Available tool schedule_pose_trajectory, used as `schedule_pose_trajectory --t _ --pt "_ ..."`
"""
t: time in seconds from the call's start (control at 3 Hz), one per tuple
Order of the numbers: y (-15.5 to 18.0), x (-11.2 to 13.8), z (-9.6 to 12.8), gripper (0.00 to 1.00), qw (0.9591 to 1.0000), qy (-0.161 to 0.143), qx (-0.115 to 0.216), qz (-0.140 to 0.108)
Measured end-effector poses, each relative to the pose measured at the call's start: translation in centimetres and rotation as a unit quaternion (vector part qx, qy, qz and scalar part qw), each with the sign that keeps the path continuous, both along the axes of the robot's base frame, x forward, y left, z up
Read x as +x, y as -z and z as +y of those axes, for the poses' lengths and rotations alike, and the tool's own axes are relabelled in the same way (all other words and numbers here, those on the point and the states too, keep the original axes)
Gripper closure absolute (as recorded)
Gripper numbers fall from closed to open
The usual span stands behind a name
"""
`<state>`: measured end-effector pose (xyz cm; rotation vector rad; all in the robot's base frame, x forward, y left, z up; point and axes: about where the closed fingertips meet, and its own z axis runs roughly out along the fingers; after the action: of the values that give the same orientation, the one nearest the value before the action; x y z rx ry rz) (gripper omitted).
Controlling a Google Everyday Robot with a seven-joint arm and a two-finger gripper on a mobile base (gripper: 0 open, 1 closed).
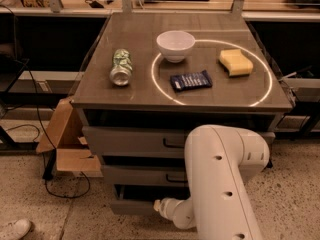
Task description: Close bottom drawer
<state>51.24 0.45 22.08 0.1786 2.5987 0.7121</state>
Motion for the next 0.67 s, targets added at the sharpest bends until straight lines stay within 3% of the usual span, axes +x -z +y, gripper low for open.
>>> schedule_pose_trajectory --t 0.33,0.67 --pt "1.3 -4.1 -3.4 1.00 0.9985 0.012 -0.013 0.052" --pt "3.4 -7.2 -4.2 1.00 0.9949 0.010 -0.034 0.094"
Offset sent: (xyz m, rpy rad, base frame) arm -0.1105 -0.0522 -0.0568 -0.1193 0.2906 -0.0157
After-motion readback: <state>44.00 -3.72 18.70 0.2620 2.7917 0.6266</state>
